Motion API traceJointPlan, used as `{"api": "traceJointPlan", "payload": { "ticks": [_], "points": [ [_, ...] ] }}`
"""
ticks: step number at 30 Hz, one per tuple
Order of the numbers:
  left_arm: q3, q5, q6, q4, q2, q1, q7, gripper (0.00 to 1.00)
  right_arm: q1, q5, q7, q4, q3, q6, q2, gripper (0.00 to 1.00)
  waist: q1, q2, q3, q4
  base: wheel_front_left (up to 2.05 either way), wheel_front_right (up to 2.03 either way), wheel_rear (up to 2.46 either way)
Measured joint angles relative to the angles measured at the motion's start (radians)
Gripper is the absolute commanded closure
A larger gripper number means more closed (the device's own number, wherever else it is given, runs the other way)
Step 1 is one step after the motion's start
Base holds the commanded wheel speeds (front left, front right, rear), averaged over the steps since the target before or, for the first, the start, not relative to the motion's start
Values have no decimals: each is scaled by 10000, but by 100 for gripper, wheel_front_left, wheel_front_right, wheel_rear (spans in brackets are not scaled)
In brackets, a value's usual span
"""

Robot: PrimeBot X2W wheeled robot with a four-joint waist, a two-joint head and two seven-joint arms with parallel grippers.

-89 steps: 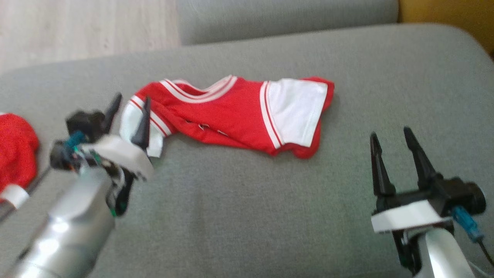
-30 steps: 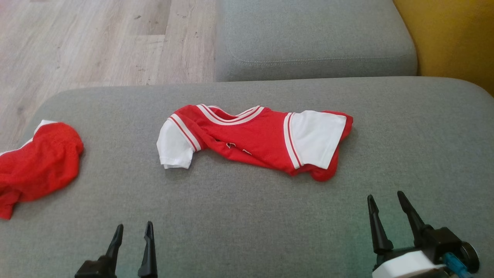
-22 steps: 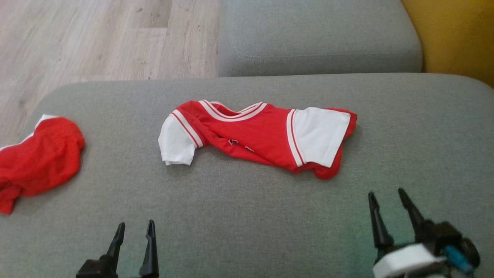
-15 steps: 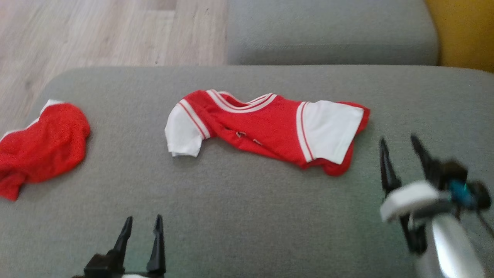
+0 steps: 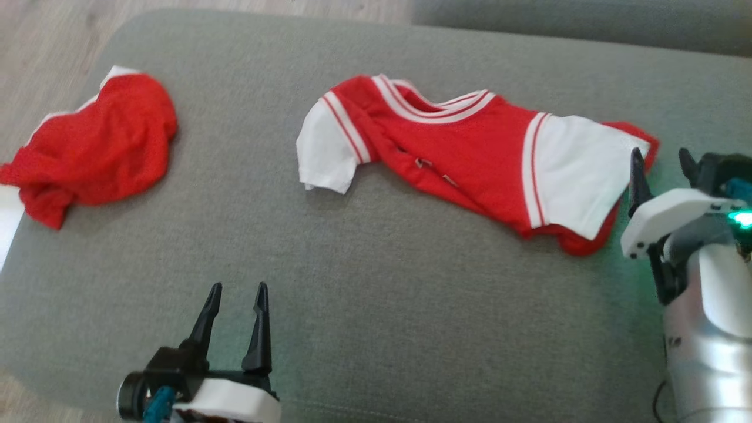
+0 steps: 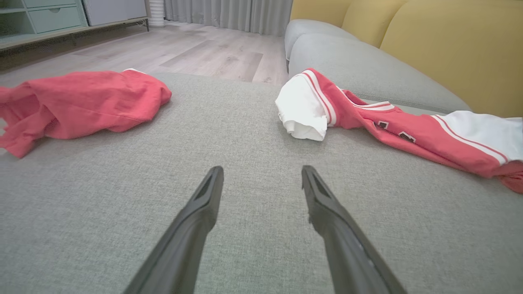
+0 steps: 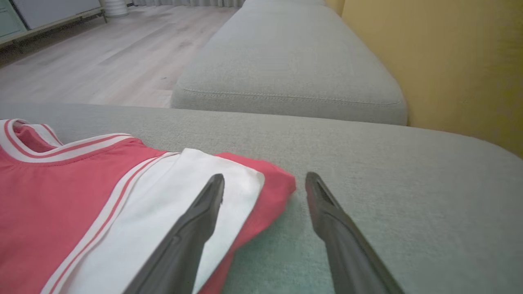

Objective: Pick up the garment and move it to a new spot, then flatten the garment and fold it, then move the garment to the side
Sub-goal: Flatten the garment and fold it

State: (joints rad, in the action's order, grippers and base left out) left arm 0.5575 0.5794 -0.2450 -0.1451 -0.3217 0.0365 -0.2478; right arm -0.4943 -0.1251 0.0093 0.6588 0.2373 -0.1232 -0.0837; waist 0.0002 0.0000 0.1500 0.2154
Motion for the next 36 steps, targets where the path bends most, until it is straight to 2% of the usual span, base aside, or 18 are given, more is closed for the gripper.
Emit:
{"api": "traceJointPlan", "payload": {
  "ticks": [9,10,11,12,13,16,21,26,29,33,36],
  "points": [
    [38,-88,86,-79,146,290,-2,0,-1211,259,-10,1758,192,0,-303,0,-1,0,736,523,0,0,0],
    [44,-90,86,-92,150,291,-2,0,-1243,270,-31,1900,90,0,-353,9,-1,0,748,536,0,0,0],
    [48,-94,86,-107,150,292,-2,0,-1294,276,-63,2031,-23,0,-412,24,-1,0,753,537,0,0,0],
    [54,-117,86,-111,150,301,-2,0,-1343,330,-115,2136,-90,0,-470,45,-1,0,754,529,0,0,0],
    [56,-163,86,-113,151,314,-4,0,-1390,401,-155,2245,-144,0,-508,61,-1,0,752,513,0,0,0],
    [121,-174,86,-128,157,422,-4,0,-1539,587,-372,2481,-303,0,-566,100,-1,0,732,460,0,0,0],
    [205,-174,82,-151,169,434,-13,0,-1622,594,-955,2558,-529,0,-554,100,-2,0,616,341,0,0,0],
    [222,-174,79,-199,165,403,-12,0,-1705,688,-1430,2429,-1588,0,-280,100,-2,0,348,203,0,0,0],
    [228,-174,77,-207,159,383,-12,0,-1699,995,-1588,2130,-2731,0,-13,100,-2,0,112,129,0,0,0],
    [232,-171,73,-213,134,341,-10,0,-1622,1747,-1599,1350,-4744,0,105,100,-3,0,-251,92,0,0,0],
    [222,-157,46,-197,104,207,-8,0,-1224,3104,-1432,192,-6690,0,94,100,-3,0,-497,147,0,0,0]
  ]
}}
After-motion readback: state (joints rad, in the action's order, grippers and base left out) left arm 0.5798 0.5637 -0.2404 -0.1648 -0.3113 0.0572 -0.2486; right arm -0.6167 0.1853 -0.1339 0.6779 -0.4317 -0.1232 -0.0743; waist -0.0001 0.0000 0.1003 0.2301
